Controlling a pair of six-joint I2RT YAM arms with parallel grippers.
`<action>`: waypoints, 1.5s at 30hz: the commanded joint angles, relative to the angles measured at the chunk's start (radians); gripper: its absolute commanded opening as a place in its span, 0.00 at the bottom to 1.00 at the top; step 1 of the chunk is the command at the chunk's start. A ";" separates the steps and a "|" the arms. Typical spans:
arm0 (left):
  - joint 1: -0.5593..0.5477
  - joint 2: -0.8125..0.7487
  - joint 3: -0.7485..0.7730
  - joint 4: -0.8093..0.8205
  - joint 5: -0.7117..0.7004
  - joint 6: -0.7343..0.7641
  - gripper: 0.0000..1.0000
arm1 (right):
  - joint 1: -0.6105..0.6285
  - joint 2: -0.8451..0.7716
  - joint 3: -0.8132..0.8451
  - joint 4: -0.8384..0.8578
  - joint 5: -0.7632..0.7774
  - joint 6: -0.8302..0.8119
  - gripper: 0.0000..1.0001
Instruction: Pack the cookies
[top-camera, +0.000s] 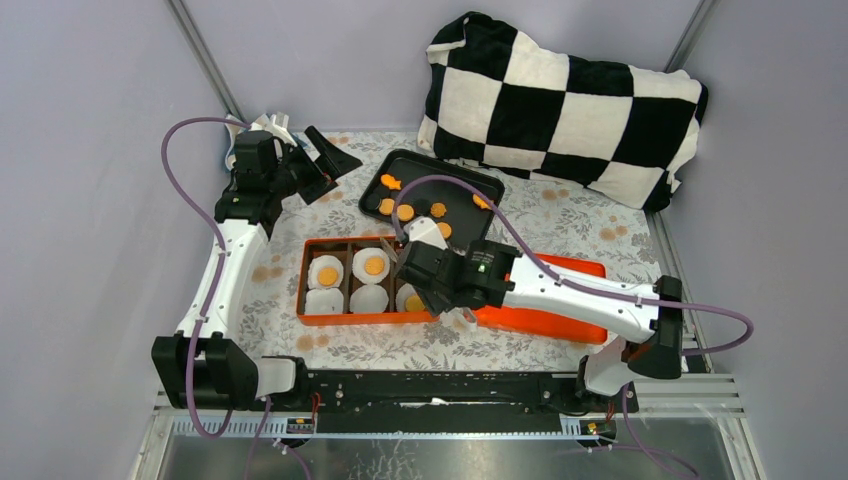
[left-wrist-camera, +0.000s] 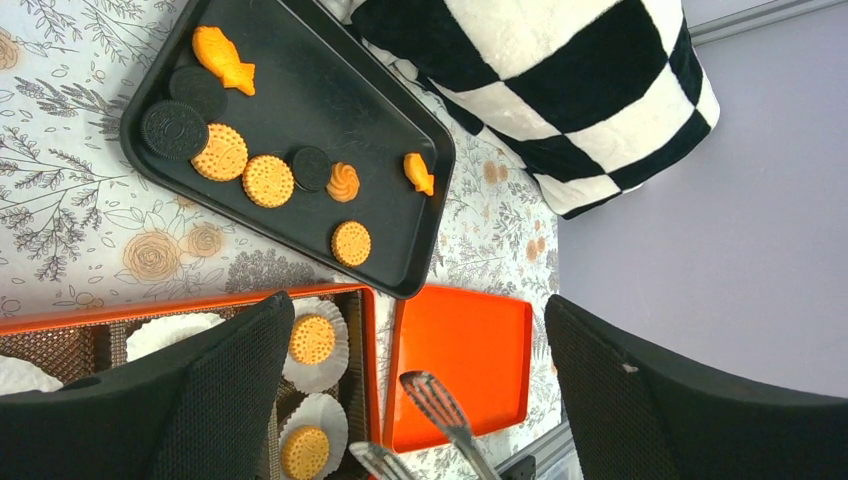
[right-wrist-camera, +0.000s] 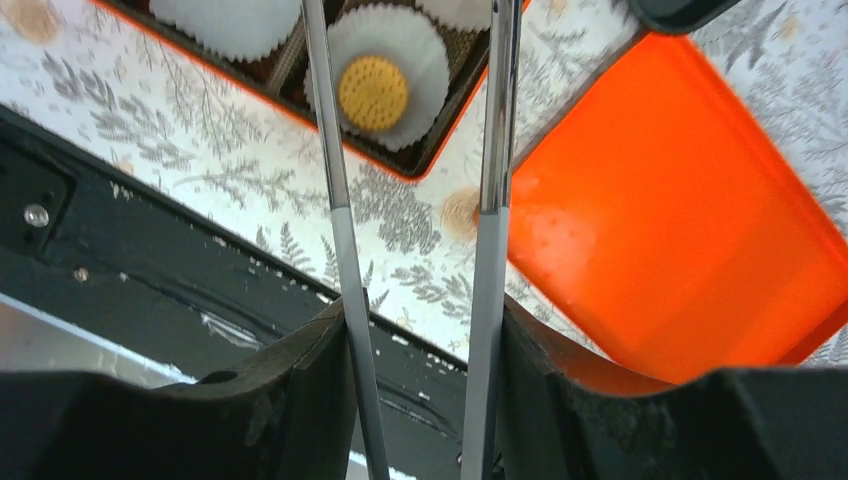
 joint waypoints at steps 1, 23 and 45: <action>0.003 -0.012 0.024 0.030 0.023 0.008 0.99 | -0.070 0.015 0.080 0.017 0.120 -0.055 0.53; 0.004 0.057 0.020 0.032 0.012 0.025 0.99 | -0.431 0.550 0.409 0.136 -0.033 -0.306 0.50; 0.003 0.041 -0.019 0.041 0.038 0.003 0.99 | -0.523 0.454 0.271 0.115 -0.127 -0.296 0.49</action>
